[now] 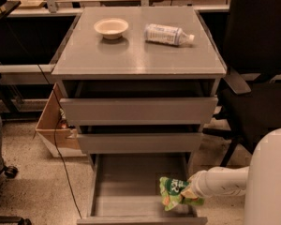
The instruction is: Pick green rice chip bag from bottom drawer and place on counter
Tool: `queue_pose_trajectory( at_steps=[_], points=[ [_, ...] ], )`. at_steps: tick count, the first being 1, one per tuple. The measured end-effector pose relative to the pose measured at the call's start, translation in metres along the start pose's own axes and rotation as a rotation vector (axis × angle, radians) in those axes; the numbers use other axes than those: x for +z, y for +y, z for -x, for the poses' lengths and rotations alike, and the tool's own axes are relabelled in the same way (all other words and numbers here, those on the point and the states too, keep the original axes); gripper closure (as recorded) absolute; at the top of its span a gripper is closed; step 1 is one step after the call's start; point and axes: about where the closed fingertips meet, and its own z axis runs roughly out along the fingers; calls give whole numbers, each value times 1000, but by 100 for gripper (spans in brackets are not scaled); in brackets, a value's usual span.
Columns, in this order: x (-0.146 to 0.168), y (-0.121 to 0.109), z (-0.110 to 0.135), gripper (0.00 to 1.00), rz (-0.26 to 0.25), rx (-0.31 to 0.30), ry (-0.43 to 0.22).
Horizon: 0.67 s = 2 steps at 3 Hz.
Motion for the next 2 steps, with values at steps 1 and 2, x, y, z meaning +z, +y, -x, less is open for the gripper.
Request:
queue_pose_trajectory(
  at_steps=[1, 2],
  points=[
    [0, 0, 0, 100, 1, 0, 0],
    [-21, -13, 14, 100, -3, -11, -32]
  ],
)
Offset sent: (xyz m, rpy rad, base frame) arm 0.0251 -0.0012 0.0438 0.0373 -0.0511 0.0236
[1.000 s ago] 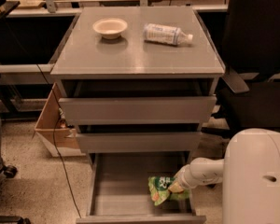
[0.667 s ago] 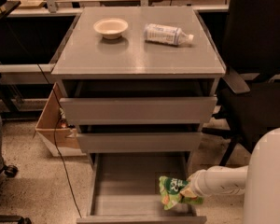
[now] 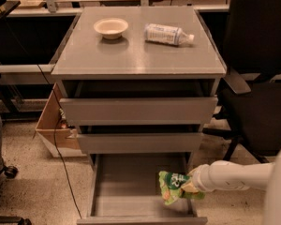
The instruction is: Pick green rice chip bag from bottom drawer and place on counter
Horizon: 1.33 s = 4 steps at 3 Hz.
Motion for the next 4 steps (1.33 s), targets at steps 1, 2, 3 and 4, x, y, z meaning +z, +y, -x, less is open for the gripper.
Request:
queue_pose_trajectory(
  at_steps=[1, 2, 3, 4],
  points=[
    [-47, -21, 12, 100, -18, -8, -19],
    [-136, -44, 33, 100, -42, -21, -98],
    [-201, -61, 51, 100, -39, -34, -214],
    [-282, -82, 70, 100, -61, -58, -328]
  ],
)
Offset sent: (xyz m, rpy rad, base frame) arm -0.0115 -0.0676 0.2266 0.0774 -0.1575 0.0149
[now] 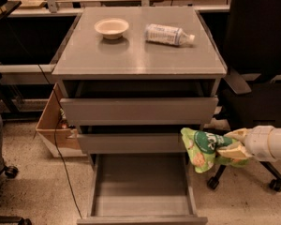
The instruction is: Pick green rice chip bag from bottom drawer and place on counter
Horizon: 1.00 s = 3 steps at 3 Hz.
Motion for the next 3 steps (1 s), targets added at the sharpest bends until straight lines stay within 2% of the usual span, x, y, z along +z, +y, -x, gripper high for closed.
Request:
queue_pose_trajectory(
  at_steps=[1, 2, 3],
  points=[
    [0, 0, 0, 100, 0, 0, 0],
    [-16, -16, 29, 100, -37, -30, -24],
    [-53, -46, 86, 100, -113, -105, -73]
  ],
)
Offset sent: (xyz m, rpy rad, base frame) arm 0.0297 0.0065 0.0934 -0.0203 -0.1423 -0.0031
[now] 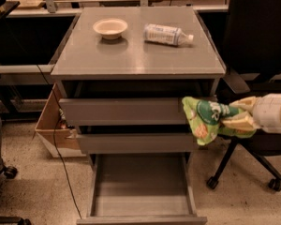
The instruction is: Pick green rice chip bag from bottom drawer and place on counter
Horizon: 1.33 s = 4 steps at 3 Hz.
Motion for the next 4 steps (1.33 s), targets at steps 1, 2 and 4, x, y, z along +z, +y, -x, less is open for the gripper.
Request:
queue_pose_trajectory(
  at_steps=[1, 2, 4],
  points=[
    [-19, -45, 53, 100, -55, -60, -61],
    [-29, -94, 105, 100, -96, -103, -129],
    [-5, -156, 201, 100, -118, -163, -284]
  ],
)
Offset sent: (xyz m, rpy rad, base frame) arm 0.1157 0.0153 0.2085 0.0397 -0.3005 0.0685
